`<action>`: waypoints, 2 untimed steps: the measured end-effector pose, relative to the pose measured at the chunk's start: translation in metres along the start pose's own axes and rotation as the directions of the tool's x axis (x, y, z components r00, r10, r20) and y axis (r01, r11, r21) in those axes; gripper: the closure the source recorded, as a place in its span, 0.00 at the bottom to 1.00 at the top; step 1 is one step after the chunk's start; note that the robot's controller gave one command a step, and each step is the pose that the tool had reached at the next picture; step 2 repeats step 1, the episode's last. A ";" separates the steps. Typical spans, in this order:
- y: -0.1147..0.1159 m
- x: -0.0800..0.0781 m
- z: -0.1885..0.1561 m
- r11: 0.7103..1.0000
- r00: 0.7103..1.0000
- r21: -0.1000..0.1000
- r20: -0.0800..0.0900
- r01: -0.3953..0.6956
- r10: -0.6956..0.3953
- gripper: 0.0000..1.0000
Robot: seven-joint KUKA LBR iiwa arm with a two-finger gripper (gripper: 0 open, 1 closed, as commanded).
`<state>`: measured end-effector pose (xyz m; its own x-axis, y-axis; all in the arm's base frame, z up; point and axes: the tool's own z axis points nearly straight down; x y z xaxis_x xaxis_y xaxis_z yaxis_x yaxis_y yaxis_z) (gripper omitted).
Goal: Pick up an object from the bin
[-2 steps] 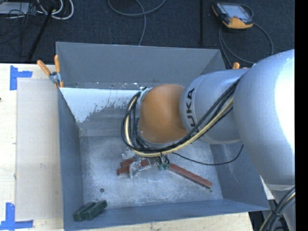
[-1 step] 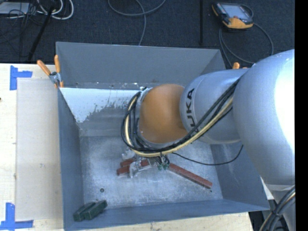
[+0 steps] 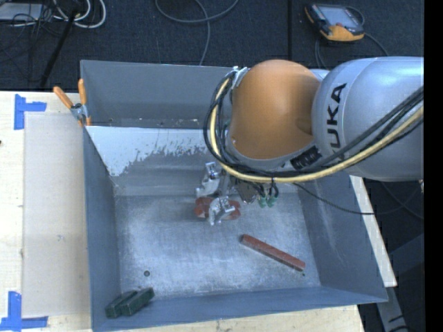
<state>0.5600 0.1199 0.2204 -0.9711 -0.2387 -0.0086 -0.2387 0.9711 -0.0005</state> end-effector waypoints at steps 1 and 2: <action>0.000 0.001 0.002 1.000 1.000 0.000 -0.004 0.000 0.000 1.00; 0.000 0.001 0.002 1.000 1.000 0.000 -0.004 0.000 0.000 1.00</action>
Offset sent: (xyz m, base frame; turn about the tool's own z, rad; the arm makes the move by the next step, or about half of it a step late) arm -0.0028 -0.0160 -0.0540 -0.0680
